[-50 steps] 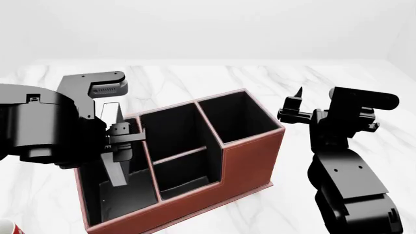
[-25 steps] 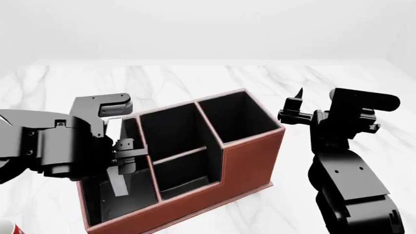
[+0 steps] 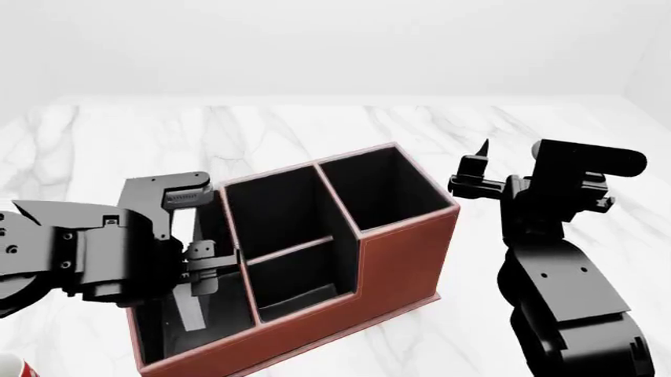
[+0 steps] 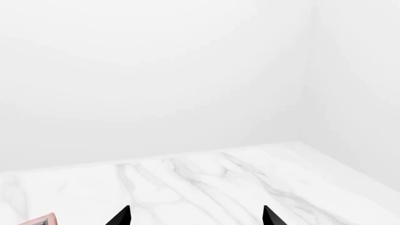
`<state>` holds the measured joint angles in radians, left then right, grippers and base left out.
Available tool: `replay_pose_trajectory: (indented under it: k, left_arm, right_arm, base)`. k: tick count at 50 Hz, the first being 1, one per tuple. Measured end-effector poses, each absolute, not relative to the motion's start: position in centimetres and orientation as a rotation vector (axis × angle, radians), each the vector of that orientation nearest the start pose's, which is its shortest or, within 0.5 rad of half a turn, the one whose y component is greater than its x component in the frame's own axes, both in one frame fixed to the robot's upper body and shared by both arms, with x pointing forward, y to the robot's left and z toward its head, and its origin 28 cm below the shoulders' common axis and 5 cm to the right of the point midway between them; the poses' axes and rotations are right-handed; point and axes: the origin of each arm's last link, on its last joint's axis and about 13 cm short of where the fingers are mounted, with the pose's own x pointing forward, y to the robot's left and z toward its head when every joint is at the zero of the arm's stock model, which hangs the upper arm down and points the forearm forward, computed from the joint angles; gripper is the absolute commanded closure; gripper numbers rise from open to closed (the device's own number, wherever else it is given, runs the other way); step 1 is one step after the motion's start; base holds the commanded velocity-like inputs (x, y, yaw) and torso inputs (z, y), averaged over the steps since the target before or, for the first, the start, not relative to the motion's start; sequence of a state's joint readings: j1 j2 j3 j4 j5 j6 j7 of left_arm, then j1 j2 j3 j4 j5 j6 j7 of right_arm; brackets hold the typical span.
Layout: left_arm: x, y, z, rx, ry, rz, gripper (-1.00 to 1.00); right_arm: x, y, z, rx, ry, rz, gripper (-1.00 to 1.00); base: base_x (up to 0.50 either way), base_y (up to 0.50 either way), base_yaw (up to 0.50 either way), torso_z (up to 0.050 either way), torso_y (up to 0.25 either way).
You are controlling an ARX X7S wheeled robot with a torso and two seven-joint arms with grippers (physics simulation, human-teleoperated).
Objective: Pick up the book and place it in the left compartment of the caddy.
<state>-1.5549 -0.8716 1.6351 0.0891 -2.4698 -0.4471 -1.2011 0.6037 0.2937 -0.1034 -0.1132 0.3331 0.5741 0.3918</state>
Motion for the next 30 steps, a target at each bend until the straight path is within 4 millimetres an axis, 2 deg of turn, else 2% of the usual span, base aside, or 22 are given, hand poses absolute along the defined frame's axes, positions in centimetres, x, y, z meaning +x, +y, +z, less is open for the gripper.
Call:
replay_pose_trajectory:
  k: [30]
  left_arm:
    - [27.4, 23.2, 20.2, -0.108, 1.076, 0.211, 1.0]
  right_arm:
    - [31.3, -14.0, 16.2, -0.017, -0.108, -0.258, -1.0]
  base:
    - [0.0, 0.0, 0.0, 0.0, 0.001]
